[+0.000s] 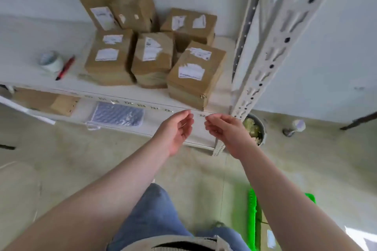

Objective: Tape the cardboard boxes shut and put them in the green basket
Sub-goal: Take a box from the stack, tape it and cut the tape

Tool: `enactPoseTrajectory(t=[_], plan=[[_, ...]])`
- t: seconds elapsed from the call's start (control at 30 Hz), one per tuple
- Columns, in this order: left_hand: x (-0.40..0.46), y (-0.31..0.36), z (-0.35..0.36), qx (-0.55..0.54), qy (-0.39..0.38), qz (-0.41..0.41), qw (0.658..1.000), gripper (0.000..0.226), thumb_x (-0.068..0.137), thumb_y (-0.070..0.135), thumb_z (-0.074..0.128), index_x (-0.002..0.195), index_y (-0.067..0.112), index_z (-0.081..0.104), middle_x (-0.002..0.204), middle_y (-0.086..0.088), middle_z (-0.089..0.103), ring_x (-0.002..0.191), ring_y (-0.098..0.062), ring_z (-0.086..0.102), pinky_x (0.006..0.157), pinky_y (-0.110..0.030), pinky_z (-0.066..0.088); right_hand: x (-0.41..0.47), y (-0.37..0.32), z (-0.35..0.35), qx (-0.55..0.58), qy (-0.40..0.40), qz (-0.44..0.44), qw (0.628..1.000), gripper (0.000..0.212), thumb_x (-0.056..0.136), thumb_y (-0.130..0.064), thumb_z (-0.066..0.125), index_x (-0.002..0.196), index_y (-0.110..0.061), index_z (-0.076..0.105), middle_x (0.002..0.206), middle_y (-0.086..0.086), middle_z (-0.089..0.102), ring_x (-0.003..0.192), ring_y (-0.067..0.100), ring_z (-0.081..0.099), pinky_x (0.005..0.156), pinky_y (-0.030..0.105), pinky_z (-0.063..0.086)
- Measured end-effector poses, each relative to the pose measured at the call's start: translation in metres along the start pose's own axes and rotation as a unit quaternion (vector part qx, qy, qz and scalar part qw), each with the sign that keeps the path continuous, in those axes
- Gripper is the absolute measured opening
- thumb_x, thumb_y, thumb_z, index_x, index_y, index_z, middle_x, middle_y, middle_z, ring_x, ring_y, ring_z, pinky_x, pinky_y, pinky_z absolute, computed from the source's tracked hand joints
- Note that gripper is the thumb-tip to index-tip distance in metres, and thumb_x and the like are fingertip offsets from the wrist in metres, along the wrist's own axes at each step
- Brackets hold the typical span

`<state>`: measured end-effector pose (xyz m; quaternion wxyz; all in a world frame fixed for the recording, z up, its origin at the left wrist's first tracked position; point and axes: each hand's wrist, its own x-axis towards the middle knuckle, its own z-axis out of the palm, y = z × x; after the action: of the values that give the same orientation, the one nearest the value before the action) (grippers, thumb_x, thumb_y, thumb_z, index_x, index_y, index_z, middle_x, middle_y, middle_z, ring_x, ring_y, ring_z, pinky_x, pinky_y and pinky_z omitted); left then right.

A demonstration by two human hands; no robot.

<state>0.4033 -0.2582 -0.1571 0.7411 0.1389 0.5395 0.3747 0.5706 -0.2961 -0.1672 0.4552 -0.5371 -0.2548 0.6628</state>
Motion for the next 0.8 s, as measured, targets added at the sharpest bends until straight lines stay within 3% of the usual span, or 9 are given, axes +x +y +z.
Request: enactPoseTrajectory(t=[0.1, 0.2, 0.27, 0.33, 0.43, 0.5, 0.57, 0.67, 0.8], plan=[[0.001, 0.070, -0.036, -0.023, 0.002, 0.079, 0.997, 0.003, 0.092, 0.016, 0.064, 0.092, 0.015, 0.067, 0.075, 0.005, 0.072, 0.067, -0.006, 0.067, 0.062, -0.017, 0.052, 0.035, -0.035, 0.077, -0.024, -0.036, -0.041, 0.998, 0.019, 0.092, -0.014, 0.064, 0.076, -0.019, 0.072, 0.075, -0.002, 0.071, 0.070, 0.008, 0.066, 0.066, 0.017, 0.052], [0.013, 0.143, -0.078, 0.008, 0.067, 0.157, 0.985, 0.003, 0.089, 0.017, 0.068, 0.088, 0.019, 0.067, 0.075, 0.006, 0.071, 0.077, -0.010, 0.065, 0.068, -0.021, 0.051, 0.078, -0.062, 0.155, -0.030, -0.016, -0.067, 0.997, 0.013, 0.091, -0.015, 0.066, 0.079, -0.016, 0.071, 0.077, 0.000, 0.071, 0.073, 0.010, 0.065, 0.069, 0.019, 0.054], [0.028, 0.191, -0.109, 0.057, 0.140, 0.195, 0.969, 0.008, 0.088, 0.020, 0.071, 0.095, 0.020, 0.067, 0.091, 0.003, 0.070, 0.088, -0.014, 0.062, 0.079, -0.027, 0.050, 0.110, -0.072, 0.204, -0.031, 0.024, -0.070, 0.997, 0.009, 0.090, -0.016, 0.068, 0.082, -0.015, 0.071, 0.080, 0.002, 0.071, 0.077, 0.012, 0.065, 0.074, 0.021, 0.056], [0.048, 0.235, -0.138, 0.110, 0.199, 0.215, 0.950, 0.031, 0.087, 0.024, 0.073, 0.115, 0.017, 0.061, 0.116, 0.000, 0.062, 0.092, -0.011, 0.057, 0.083, -0.030, 0.043, 0.140, -0.076, 0.251, -0.042, 0.075, -0.049, 0.995, 0.004, 0.089, -0.020, 0.070, 0.086, -0.017, 0.072, 0.084, 0.003, 0.070, 0.083, 0.015, 0.064, 0.084, 0.025, 0.056], [0.081, 0.282, -0.168, 0.180, 0.231, 0.194, 0.936, 0.057, 0.085, 0.033, 0.074, 0.134, 0.015, 0.049, 0.137, -0.005, 0.049, 0.110, -0.019, 0.056, 0.090, -0.033, 0.044, 0.180, -0.074, 0.305, -0.082, 0.156, -0.001, 0.984, 0.024, 0.090, -0.025, 0.068, 0.112, -0.017, 0.068, 0.099, 0.005, 0.068, 0.094, 0.021, 0.063, 0.083, 0.030, 0.053], [0.104, 0.299, -0.178, 0.251, 0.229, 0.152, 0.928, 0.068, 0.085, 0.043, 0.072, 0.141, 0.016, 0.044, 0.143, -0.009, 0.045, 0.128, -0.028, 0.047, 0.100, -0.039, 0.044, 0.199, -0.069, 0.327, -0.126, 0.201, 0.012, 0.971, 0.040, 0.093, -0.027, 0.063, 0.130, -0.014, 0.059, 0.111, 0.015, 0.065, 0.102, 0.032, 0.062, 0.086, 0.041, 0.055], [0.124, 0.307, -0.183, 0.297, 0.209, 0.121, 0.924, 0.075, 0.086, 0.049, 0.069, 0.145, 0.016, 0.037, 0.145, -0.009, 0.043, 0.131, -0.030, 0.043, 0.091, -0.035, 0.042, 0.212, -0.066, 0.340, -0.166, 0.233, 0.016, 0.958, 0.049, 0.094, -0.030, 0.059, 0.138, -0.010, 0.051, 0.111, 0.018, 0.063, 0.094, 0.031, 0.061, 0.077, 0.044, 0.056], [0.148, 0.312, -0.185, 0.311, 0.148, 0.080, 0.935, 0.077, 0.087, 0.052, 0.066, 0.146, 0.012, 0.036, 0.143, -0.008, 0.048, 0.128, -0.031, 0.048, 0.092, -0.038, 0.044, 0.223, -0.063, 0.346, -0.187, 0.248, 0.062, 0.949, 0.048, 0.097, -0.032, 0.055, 0.139, -0.011, 0.048, 0.086, 0.001, 0.053, 0.066, 0.014, 0.047, 0.054, 0.026, 0.037], [0.156, 0.312, -0.180, 0.325, 0.157, 0.087, 0.929, 0.070, 0.082, 0.060, 0.067, 0.126, 0.009, 0.050, 0.121, -0.007, 0.063, 0.107, -0.030, 0.062, 0.092, -0.039, 0.050, 0.223, -0.064, 0.349, -0.203, 0.283, -0.002, 0.937, 0.032, 0.096, -0.025, 0.057, 0.123, -0.010, 0.062, 0.076, -0.006, 0.055, 0.067, 0.014, 0.053, 0.056, 0.024, 0.040]])
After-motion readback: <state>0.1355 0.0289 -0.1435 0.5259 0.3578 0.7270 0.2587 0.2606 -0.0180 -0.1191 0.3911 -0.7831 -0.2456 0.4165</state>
